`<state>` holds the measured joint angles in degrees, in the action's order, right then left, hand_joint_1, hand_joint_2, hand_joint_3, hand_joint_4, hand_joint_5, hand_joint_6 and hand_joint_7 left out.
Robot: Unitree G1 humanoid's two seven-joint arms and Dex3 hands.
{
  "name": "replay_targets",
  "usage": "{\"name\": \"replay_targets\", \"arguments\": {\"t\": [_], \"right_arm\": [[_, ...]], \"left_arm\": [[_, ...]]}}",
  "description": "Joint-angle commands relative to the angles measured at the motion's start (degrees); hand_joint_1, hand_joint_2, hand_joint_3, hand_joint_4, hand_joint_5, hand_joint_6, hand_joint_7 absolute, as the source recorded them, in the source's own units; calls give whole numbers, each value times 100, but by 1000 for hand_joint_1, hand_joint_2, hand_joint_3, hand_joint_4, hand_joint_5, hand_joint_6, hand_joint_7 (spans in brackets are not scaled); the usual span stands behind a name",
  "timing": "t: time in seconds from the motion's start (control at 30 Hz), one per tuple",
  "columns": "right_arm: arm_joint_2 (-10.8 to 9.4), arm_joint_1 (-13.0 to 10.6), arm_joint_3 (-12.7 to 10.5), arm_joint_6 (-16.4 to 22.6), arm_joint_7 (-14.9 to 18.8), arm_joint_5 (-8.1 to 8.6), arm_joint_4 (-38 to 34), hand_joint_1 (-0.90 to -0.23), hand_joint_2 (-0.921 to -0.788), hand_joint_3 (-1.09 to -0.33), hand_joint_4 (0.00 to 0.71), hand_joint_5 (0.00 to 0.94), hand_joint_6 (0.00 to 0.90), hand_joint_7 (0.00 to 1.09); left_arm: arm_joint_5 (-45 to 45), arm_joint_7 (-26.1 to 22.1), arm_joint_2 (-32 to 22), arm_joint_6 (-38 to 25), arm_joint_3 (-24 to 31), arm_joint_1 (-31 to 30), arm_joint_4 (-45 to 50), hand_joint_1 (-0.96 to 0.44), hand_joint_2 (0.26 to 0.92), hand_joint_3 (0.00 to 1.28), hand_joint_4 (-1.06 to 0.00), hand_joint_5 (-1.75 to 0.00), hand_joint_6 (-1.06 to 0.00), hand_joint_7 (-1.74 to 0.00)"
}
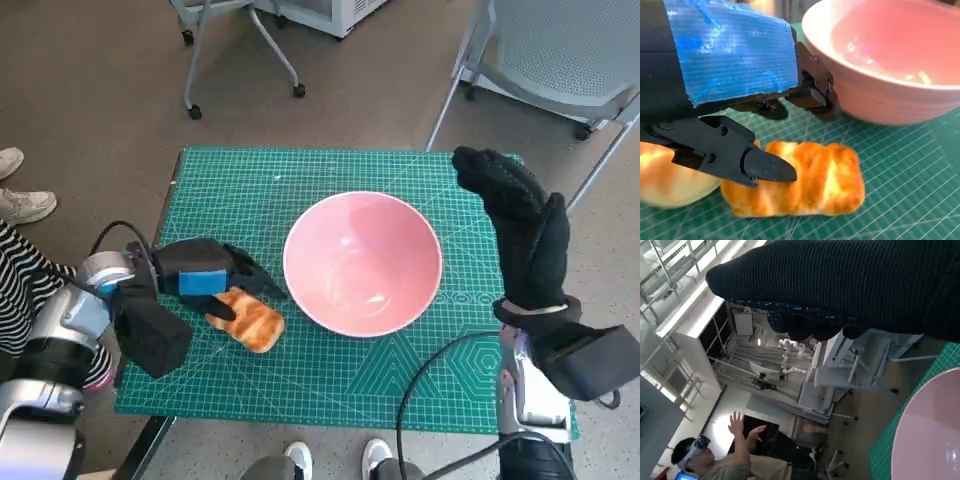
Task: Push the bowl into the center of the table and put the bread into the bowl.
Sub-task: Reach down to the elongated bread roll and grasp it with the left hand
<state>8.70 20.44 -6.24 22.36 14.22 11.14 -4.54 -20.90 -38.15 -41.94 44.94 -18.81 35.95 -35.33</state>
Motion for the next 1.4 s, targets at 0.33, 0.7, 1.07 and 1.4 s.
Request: {"name": "replay_targets", "arguments": {"t": [0.33,0.7,1.07,1.4], "right_arm": [[30,-116,-21,-120,32,14,-66,-676,-921,-729,204,1,43,577],[35,-104,-41,-122,57,45,-108,-679,-921,-726,205,1,45,575],[13,-67,-31,-130,91,73,-156,-683,-921,-725,186,0,45,574],[1,-29,-29,-140,118,107,-179,-692,-921,-721,182,0,45,574]], "left_arm": [[-24,-405,-204,-1056,107,-550,1087,-523,694,4,-210,0,-278,0],[12,-451,-249,-1225,183,-654,1217,-547,698,3,-165,0,-253,0],[379,-719,-345,-1893,527,-851,1985,-585,701,2,-106,0,-194,0],[294,-717,-390,-2188,538,-1125,2219,-548,699,0,-88,0,-185,0]]}}
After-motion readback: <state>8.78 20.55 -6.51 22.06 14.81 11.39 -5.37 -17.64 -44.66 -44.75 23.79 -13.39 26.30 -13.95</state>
